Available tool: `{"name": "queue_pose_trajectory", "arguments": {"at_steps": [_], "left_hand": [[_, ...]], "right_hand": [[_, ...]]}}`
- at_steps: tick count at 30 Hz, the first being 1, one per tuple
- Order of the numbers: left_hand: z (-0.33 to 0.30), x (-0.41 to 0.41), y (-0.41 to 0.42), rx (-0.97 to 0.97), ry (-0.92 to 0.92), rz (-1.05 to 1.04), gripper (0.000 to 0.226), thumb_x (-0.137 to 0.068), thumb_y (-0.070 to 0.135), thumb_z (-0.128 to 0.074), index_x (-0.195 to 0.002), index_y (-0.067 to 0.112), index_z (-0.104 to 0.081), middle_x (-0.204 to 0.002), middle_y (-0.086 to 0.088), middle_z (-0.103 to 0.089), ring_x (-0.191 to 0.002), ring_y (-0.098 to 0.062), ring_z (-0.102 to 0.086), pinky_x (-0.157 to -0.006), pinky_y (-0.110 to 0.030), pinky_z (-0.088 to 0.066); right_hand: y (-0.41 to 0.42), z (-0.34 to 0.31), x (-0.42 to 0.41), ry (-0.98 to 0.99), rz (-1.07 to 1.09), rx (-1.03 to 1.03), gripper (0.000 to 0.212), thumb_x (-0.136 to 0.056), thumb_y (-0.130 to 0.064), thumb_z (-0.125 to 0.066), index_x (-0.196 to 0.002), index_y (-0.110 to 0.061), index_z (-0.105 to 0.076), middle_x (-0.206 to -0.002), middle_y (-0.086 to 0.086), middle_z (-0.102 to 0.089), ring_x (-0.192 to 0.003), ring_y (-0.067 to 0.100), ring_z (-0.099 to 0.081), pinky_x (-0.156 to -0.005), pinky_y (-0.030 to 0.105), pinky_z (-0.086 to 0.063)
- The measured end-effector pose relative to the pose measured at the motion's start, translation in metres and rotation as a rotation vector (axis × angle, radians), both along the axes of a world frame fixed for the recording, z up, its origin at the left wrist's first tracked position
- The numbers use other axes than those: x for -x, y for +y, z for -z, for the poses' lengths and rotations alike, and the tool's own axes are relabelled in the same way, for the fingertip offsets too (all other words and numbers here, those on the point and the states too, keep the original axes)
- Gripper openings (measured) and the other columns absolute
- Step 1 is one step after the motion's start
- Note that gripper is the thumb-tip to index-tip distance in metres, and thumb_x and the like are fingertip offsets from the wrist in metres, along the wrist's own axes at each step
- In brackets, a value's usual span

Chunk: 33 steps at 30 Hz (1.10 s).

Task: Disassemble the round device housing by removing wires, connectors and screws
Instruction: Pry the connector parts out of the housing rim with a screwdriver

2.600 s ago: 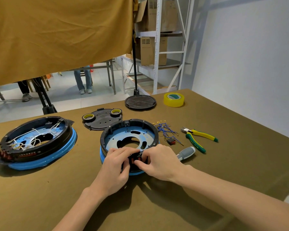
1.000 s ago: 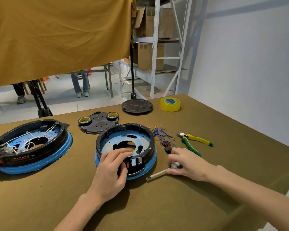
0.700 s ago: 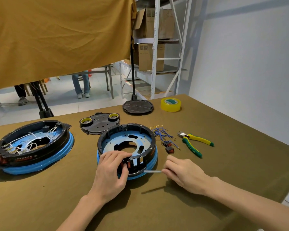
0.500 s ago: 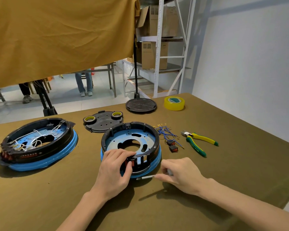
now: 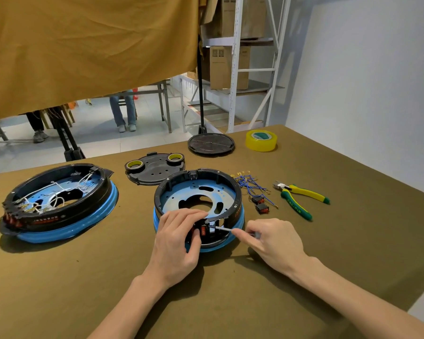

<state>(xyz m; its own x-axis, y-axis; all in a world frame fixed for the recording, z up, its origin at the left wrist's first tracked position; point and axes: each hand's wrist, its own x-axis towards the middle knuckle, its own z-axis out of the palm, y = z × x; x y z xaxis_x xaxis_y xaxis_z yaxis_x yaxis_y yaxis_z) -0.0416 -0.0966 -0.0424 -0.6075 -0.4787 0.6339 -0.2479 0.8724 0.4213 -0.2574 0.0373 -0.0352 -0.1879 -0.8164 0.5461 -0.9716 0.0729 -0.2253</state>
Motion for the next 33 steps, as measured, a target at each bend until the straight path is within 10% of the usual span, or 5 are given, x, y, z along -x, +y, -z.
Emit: {"name": "queue_pose_trajectory", "arguments": {"at_steps": [14,33], "left_hand": [[0.0,0.002,0.002,-0.055,0.061,0.001,0.04,-0.086,0.024,-0.059,-0.125,0.023,-0.067,-0.121,0.018,-0.061,-0.122,0.005,-0.048,-0.109,-0.013,-0.024],[0.002,0.003,-0.003,-0.022,0.076,0.046,0.033,-0.09,0.03,-0.063,-0.121,0.023,-0.071,-0.124,0.013,-0.066,-0.123,-0.004,-0.054,-0.108,-0.022,-0.03]], "right_hand": [[0.002,-0.019,-0.002,0.163,-0.001,-0.094,0.066,-0.099,-0.073,-0.026,-0.068,-0.028,-0.063,-0.057,-0.013,-0.049,-0.051,0.004,-0.05,-0.048,0.014,-0.035],[-0.006,-0.042,0.0,0.256,-0.026,-0.063,0.058,-0.098,-0.069,-0.039,-0.06,-0.028,-0.055,-0.051,-0.01,-0.044,-0.045,0.007,-0.042,-0.046,0.017,-0.019]]}}
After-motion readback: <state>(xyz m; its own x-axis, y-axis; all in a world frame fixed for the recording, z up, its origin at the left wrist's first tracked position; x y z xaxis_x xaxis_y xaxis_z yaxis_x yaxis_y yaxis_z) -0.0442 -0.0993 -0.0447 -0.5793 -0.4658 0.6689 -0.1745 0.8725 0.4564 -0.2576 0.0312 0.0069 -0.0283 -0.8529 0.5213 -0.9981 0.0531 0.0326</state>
